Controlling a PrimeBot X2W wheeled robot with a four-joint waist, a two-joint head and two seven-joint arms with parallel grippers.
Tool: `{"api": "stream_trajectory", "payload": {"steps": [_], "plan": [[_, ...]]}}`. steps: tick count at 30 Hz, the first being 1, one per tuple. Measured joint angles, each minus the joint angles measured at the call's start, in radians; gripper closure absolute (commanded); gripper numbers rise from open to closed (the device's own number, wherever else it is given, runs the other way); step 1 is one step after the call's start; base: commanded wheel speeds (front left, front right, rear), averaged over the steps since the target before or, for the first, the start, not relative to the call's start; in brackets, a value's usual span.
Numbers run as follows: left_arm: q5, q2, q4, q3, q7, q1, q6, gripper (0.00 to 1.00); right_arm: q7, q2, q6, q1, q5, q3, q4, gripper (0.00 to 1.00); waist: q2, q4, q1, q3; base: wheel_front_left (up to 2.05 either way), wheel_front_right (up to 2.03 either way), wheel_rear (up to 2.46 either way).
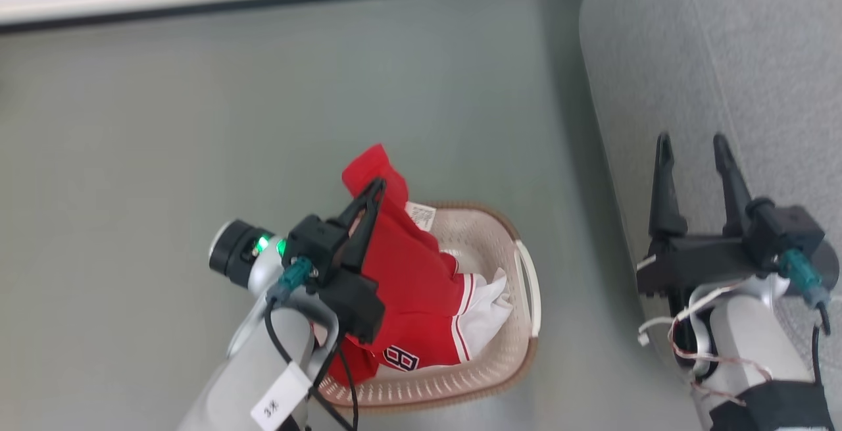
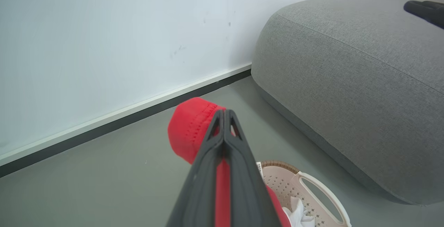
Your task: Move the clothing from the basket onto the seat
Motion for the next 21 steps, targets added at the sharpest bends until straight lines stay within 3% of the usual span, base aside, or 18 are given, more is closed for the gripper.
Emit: {"api": "stream_trajectory", "payload": {"steps": [10,21], "plan": [[-0.009,0.000,-0.058,0.015,0.000,0.060,0.000,1.00,0.000,0.002,0.007,0.090,0.000,-0.001,0.037,0.00,0.0000,0.034,0.0000,-0.153,0.00,0.00,0.00],[-0.031,0.041,-0.144,0.039,0.000,0.135,0.000,1.00,0.000,0.013,0.016,0.208,-0.007,0.022,0.047,0.00,-0.0001,0.046,-0.0001,-0.316,0.00,0.00,0.00]]}}
